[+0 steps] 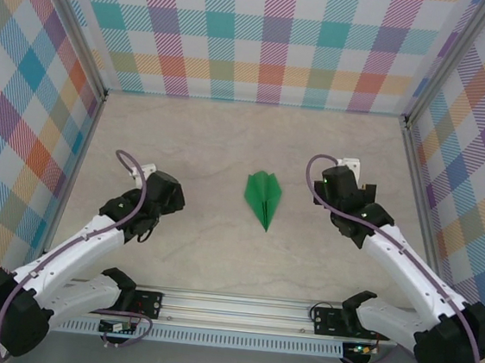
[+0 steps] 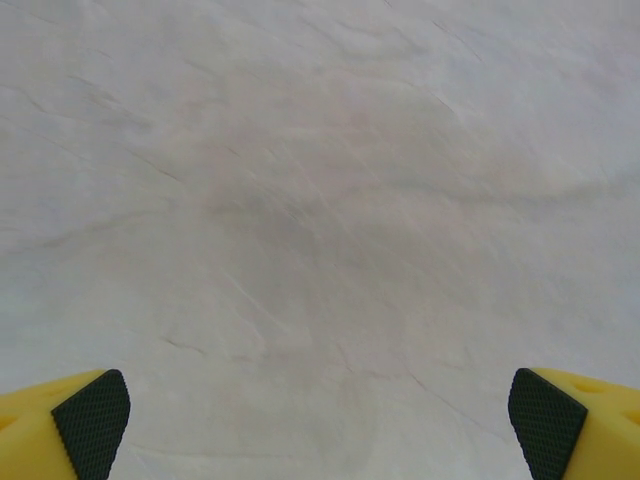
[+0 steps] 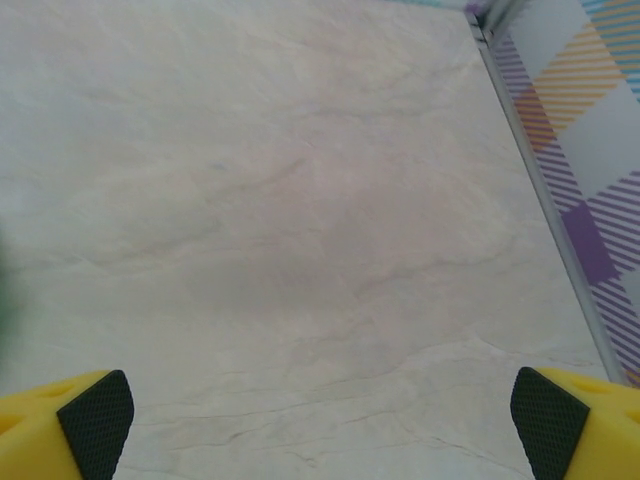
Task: Fold a paper plane with a square sheet of paper (pick it up from the middle)
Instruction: Reset both arms
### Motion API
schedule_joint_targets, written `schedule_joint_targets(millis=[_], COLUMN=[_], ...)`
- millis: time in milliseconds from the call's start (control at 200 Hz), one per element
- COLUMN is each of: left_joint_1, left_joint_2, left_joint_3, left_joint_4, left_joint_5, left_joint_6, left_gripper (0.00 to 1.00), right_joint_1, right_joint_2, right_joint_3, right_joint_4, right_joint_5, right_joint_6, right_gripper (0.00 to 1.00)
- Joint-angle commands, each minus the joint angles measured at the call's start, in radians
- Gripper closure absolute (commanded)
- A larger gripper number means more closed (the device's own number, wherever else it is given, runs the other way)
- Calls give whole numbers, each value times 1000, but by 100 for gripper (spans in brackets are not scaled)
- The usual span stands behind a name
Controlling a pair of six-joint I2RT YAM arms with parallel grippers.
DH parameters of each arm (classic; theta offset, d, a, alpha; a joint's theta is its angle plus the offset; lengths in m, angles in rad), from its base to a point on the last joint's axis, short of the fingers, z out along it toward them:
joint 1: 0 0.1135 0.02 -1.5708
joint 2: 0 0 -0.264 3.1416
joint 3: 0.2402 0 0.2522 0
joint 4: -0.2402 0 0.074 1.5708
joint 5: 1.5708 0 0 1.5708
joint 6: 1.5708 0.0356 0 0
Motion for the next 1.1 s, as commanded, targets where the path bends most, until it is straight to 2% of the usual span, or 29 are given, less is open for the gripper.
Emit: schedule_joint_targets(millis=[0,20,95,215,295,340,420,455,545,635,690,770,840,895,950,1095], left_joint_1=[139,171,239,255,257,257,256,256,257,264,267,283,300,325,351,394], left_joint_2=[35,52,110,177,203,214,244,261,321,360,388,465,548,600,589,599], left_joint_3=[5,10,23,-73,-120,-169,-286,-321,-394,-382,-386,-406,-402,-362,-306,-281], left_joint_4=[105,110,151,431,555,674,971,1063,1293,1334,1382,1498,1565,1540,1408,1370], left_joint_5=[-10,0,-3,-87,-98,-83,-25,15,82,172,190,224,282,335,358,385], left_joint_6=[95,99,162,287,331,371,455,491,542,602,632,643,651,643,614,570], left_gripper=[0,0,0,0,0,0,0,0,0,0,0,0,0,0,0,0], right_joint_1=[-111,-134,-230,-311,-356,-361,-361,-362,-365,-378,-388,-405,-422,-424,-425,-449], right_joint_2=[25,26,50,128,183,215,276,280,267,262,302,390,440,431,435,441], right_joint_3=[-113,-141,-228,-296,-378,-411,-400,-387,-426,-444,-474,-483,-484,-460,-449,-419], right_joint_4=[282,343,507,691,918,1033,1076,1049,1135,1162,1264,1363,1417,1347,1332,1286], right_joint_5=[9,2,-164,-226,-363,-412,-455,-482,-555,-627,-678,-654,-687,-695,-683,-650], right_joint_6=[-106,-106,-87,-98,-112,-122,-160,-173,-215,-240,-264,-241,-234,-234,-226,-179], right_gripper=[0,0,0,0,0,0,0,0,0,0,0,0,0,0,0,0])
